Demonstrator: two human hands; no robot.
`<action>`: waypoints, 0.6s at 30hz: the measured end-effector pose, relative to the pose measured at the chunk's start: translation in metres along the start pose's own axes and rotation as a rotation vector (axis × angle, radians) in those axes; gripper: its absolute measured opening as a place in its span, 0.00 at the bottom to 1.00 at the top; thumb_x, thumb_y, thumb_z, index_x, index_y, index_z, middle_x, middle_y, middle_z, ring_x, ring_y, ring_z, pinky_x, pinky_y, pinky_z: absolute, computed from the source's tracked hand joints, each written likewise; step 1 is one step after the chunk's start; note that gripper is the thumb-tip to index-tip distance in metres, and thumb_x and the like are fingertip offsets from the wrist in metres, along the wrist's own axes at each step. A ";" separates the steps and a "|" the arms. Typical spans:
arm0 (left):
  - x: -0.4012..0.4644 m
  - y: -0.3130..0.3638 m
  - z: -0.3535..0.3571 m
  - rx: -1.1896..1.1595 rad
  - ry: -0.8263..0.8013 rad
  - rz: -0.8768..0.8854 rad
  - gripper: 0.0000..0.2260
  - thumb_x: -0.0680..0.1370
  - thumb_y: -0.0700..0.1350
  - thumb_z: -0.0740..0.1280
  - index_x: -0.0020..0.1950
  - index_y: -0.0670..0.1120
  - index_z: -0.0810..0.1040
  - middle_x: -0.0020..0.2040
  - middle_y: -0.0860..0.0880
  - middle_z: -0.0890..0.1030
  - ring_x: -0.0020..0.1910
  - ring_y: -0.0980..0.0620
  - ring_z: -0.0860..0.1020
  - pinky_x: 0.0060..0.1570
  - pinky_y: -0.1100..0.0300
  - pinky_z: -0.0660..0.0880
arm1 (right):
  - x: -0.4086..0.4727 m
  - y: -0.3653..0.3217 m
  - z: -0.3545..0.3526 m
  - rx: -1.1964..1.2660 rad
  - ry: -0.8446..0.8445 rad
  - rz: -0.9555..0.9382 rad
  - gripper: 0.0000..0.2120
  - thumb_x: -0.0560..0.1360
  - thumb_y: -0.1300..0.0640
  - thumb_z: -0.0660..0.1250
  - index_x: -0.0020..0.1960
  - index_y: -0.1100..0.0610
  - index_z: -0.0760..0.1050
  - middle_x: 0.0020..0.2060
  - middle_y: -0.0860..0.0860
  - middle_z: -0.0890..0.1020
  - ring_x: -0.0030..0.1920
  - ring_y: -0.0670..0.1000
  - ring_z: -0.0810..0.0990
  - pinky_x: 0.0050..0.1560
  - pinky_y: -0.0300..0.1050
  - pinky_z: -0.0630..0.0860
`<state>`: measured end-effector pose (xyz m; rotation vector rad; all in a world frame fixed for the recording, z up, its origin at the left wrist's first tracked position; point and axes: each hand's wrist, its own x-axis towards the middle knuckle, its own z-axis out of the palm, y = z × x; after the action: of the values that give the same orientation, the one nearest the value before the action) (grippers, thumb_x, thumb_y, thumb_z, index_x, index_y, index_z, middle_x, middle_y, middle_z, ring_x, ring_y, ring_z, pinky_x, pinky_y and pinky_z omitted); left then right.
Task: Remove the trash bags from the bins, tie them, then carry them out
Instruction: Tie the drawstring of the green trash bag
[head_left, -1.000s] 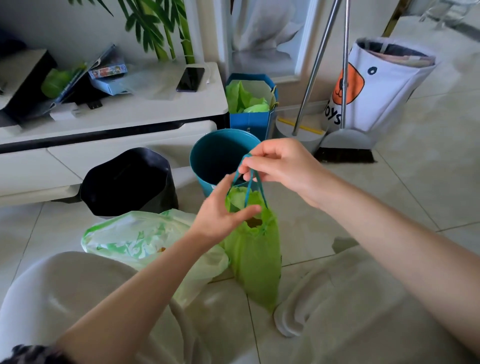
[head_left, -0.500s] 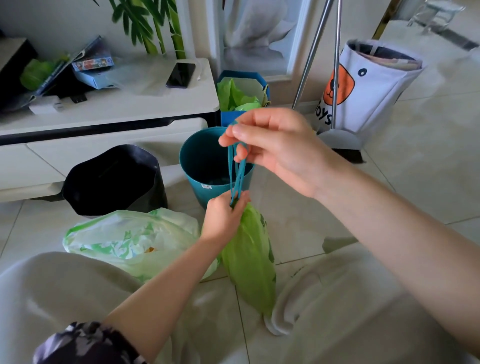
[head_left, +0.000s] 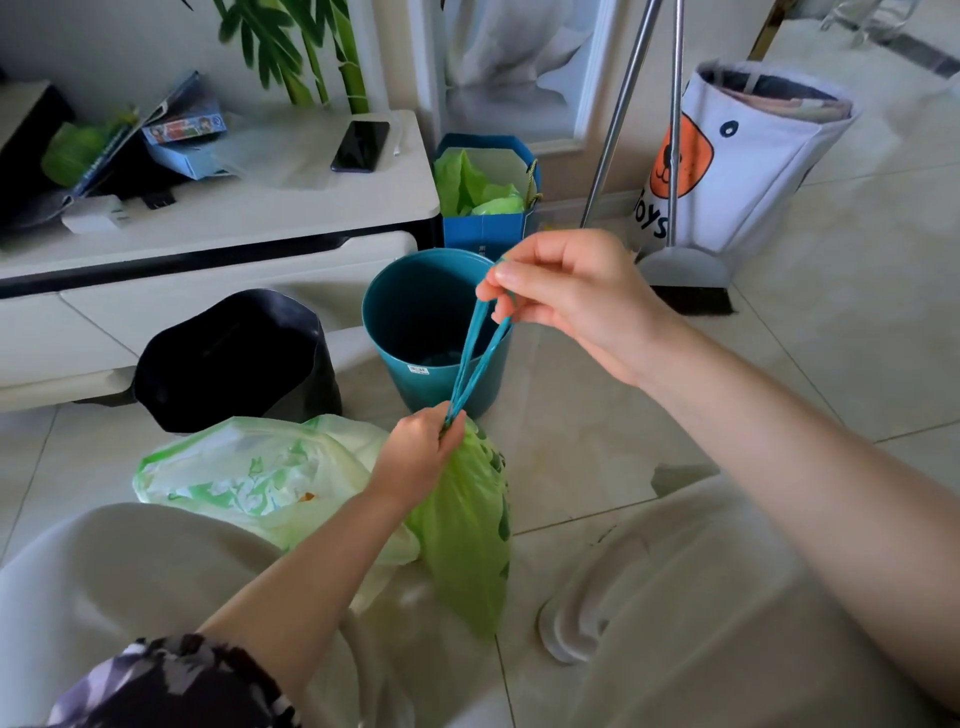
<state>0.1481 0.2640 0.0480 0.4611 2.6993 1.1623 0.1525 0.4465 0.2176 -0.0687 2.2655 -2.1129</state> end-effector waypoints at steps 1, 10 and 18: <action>0.000 0.001 -0.002 0.015 -0.054 -0.018 0.19 0.81 0.50 0.59 0.33 0.46 0.61 0.28 0.50 0.66 0.26 0.53 0.64 0.30 0.50 0.65 | 0.000 0.003 0.001 -0.031 -0.007 -0.003 0.05 0.76 0.65 0.65 0.46 0.64 0.79 0.42 0.58 0.84 0.39 0.51 0.81 0.47 0.45 0.79; -0.005 0.009 -0.043 0.017 -0.197 -0.104 0.13 0.77 0.53 0.67 0.60 0.53 0.80 0.53 0.55 0.82 0.51 0.57 0.78 0.52 0.61 0.72 | 0.001 0.002 0.003 0.039 0.024 -0.061 0.06 0.77 0.65 0.64 0.49 0.67 0.78 0.43 0.58 0.84 0.40 0.51 0.82 0.48 0.45 0.80; 0.000 0.012 -0.035 -0.180 -0.059 -0.095 0.21 0.69 0.50 0.76 0.62 0.52 0.80 0.54 0.57 0.82 0.55 0.60 0.78 0.60 0.62 0.72 | 0.004 0.006 0.015 0.033 -0.029 -0.040 0.04 0.76 0.65 0.65 0.47 0.64 0.79 0.44 0.59 0.85 0.45 0.54 0.84 0.47 0.45 0.79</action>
<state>0.1411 0.2483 0.0801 0.3305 2.5081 1.3276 0.1498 0.4314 0.2108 -0.1441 2.2308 -2.1528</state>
